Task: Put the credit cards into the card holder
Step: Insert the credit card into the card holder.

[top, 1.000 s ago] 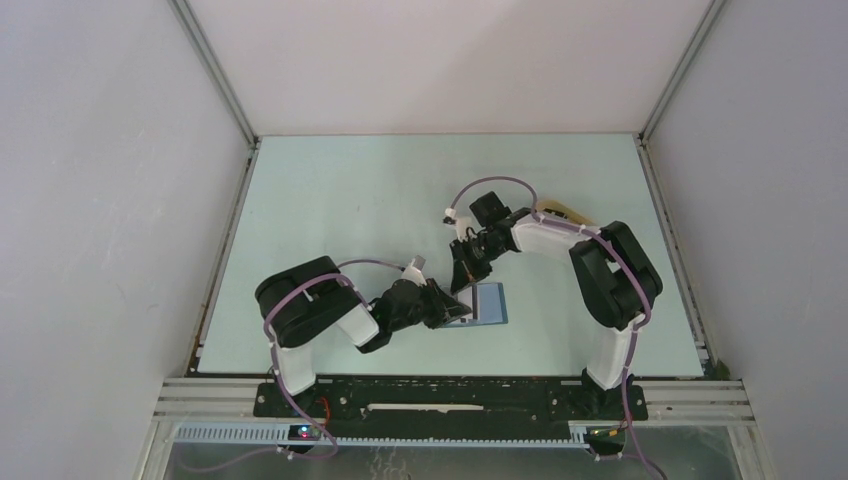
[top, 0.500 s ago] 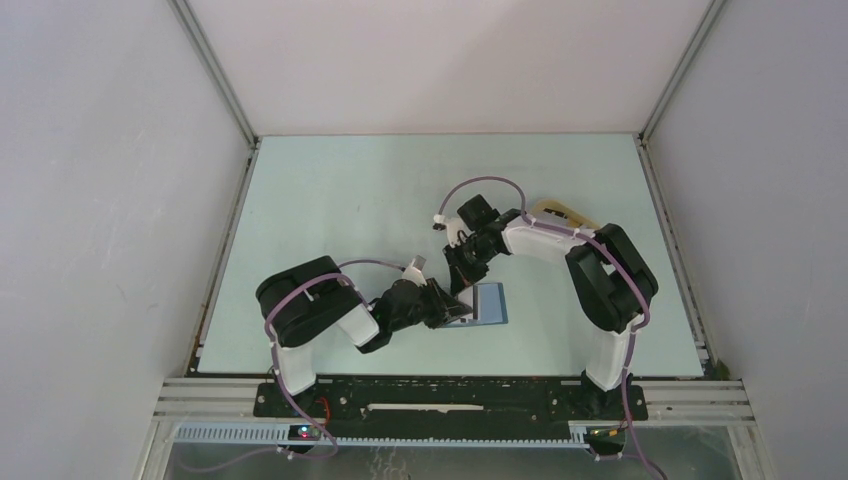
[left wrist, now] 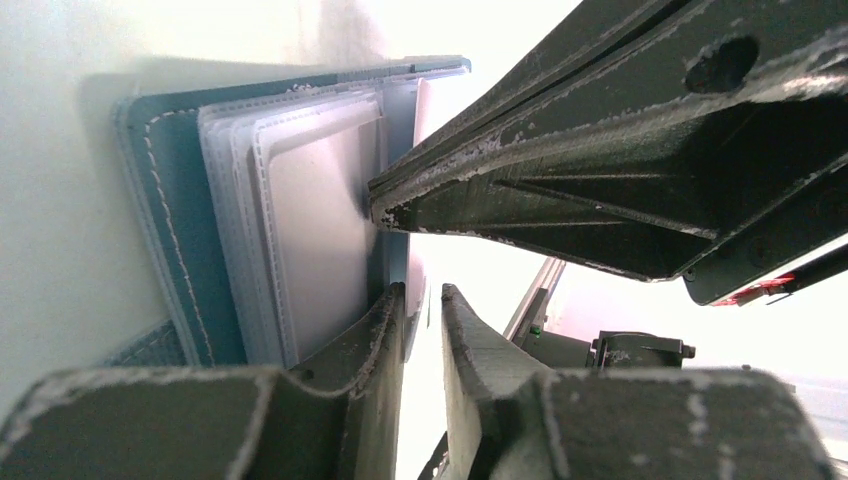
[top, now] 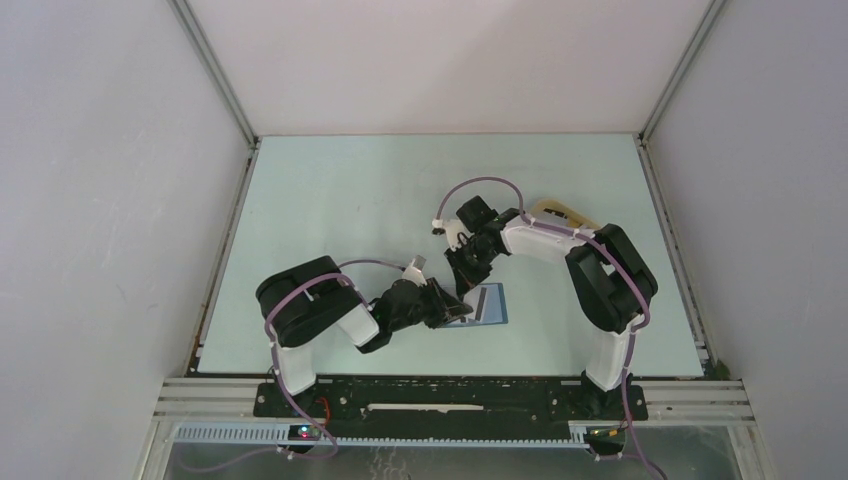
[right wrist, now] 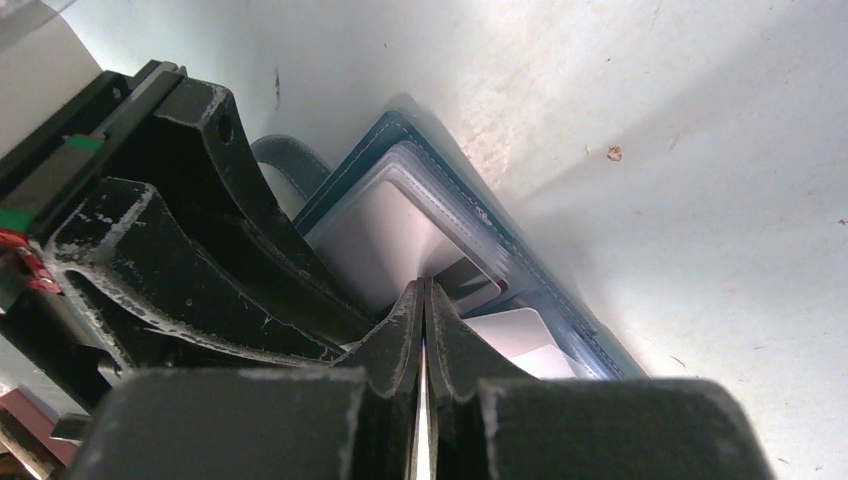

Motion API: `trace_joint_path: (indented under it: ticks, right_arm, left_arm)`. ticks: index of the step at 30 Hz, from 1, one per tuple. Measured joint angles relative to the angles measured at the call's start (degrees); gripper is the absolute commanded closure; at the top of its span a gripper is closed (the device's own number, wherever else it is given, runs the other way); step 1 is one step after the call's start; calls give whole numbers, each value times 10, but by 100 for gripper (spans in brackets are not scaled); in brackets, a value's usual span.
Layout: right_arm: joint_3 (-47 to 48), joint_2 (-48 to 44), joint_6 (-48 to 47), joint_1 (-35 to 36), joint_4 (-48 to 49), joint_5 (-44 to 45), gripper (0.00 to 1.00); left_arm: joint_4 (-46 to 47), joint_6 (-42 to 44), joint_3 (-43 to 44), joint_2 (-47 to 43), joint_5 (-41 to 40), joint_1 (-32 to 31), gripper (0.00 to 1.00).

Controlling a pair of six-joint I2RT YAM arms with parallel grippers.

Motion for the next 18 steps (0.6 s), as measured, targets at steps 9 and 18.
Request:
trace_joint_path:
  ticks: [9,18]
  right_arm:
    - [8,0,-25,-1,-23,0,93]
    - [10,0,-50,-12,-43,-3,93]
  left_arm:
    - [1,0,0,-1,2,1,72]
    - [-7,1,-7,-14,1,2,71]
